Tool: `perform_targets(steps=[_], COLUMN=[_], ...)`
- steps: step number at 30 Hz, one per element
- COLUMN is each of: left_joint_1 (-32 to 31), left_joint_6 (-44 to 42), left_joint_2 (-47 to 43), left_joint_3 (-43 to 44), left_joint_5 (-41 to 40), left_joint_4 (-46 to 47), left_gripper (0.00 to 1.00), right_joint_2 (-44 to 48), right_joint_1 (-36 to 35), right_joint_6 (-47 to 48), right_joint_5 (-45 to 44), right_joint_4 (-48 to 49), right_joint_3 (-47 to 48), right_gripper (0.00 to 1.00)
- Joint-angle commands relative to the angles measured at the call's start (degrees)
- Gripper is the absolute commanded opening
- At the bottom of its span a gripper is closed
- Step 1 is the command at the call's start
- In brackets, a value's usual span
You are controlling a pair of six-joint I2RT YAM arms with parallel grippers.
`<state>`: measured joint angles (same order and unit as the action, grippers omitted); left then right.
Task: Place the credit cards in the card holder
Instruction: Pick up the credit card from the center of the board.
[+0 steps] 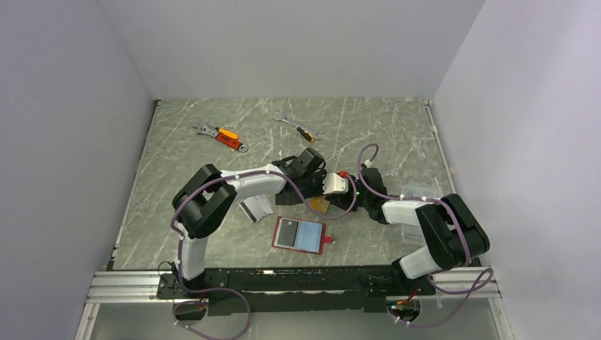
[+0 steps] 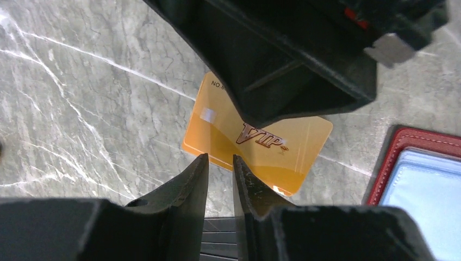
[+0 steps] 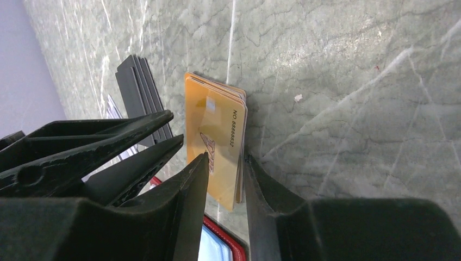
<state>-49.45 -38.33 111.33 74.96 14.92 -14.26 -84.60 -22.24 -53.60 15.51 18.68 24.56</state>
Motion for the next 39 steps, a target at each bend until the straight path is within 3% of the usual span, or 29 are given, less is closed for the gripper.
perform_targets(steps=[1,11,27,39], left_joint_1=[-0.62,-2.29,-3.12,3.84], left_joint_6=[-0.48,0.16,3.52,7.26], left_joint_2=[1.36,3.47,3.54,-3.02], left_joint_3=[1.06,1.05,0.77,2.80], left_joint_5=[-3.11,-3.71,4.43,14.84], left_joint_4=[2.07,0.61,-1.41,-4.41], left_gripper=[0.28,0.26,0.24,0.27], right_joint_2=[0.38,0.49,0.98,0.84], right_joint_1=[-0.39,-0.50,-2.05,-2.65], right_joint_6=[0.72,-0.99,-4.47,-3.97], right_joint_5=[-4.34,-3.32,-4.74,-8.06], right_joint_4=[-6.54,-4.11,0.18,-2.60], right_joint_3=[-2.48,-3.84,-7.57,-6.62], right_gripper=[0.35,0.37,0.38,0.38])
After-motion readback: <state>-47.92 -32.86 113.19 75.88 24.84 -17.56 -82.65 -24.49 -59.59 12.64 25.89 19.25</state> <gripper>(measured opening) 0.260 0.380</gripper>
